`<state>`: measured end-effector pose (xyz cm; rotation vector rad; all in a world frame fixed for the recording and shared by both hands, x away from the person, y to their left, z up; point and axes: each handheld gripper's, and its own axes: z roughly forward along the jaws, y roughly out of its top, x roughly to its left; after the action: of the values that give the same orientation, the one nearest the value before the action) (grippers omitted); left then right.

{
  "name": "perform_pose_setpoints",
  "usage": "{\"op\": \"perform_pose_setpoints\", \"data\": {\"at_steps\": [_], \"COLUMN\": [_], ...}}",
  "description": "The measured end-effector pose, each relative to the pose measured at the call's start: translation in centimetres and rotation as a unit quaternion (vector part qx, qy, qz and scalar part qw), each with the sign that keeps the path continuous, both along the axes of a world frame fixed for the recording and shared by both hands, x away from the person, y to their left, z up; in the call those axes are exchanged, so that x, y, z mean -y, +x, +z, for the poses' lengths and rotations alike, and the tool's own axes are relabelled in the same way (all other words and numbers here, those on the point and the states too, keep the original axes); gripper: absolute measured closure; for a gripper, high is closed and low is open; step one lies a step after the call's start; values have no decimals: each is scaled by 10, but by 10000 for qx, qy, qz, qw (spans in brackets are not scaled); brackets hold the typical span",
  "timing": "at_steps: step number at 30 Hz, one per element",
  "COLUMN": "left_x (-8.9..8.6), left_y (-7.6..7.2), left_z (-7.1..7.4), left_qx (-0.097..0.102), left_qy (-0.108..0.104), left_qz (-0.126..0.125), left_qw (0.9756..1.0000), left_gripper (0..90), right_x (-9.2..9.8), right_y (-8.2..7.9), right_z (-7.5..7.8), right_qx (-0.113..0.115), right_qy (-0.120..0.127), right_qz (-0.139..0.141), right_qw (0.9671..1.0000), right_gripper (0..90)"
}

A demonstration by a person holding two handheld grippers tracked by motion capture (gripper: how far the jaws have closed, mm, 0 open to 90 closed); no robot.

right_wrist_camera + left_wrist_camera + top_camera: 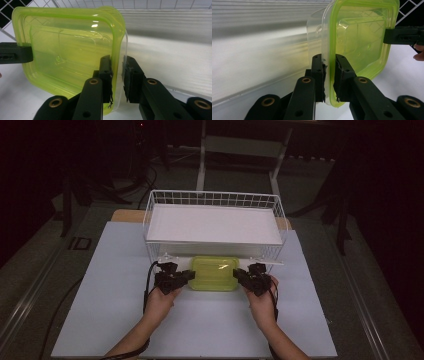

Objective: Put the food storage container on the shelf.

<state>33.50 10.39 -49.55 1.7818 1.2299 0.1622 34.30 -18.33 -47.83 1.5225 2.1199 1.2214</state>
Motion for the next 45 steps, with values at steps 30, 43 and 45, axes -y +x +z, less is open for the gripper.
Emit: {"op": "perform_pose_setpoints", "data": {"at_steps": [30, 43, 45], "left_x": [7, -1, -2], "left_y": [18, 8, 4], "left_z": [-15, 0, 3], "left_qx": [452, 684, 730], "left_qy": [123, 87, 119], "left_qz": [300, 299, 266], "left_qw": [9984, 9972, 9969], "left_gripper": [588, 434, 417], "right_x": [-13, -4, -4], "right_y": [21, 10, 4], "right_z": [-10, 5, 5], "right_qx": [299, 484, 474], "right_qy": [-417, -200, -161], "right_qz": [-158, -123, -54], "right_qw": [9986, 9985, 9987], "right_gripper": [581, 484, 484]}}
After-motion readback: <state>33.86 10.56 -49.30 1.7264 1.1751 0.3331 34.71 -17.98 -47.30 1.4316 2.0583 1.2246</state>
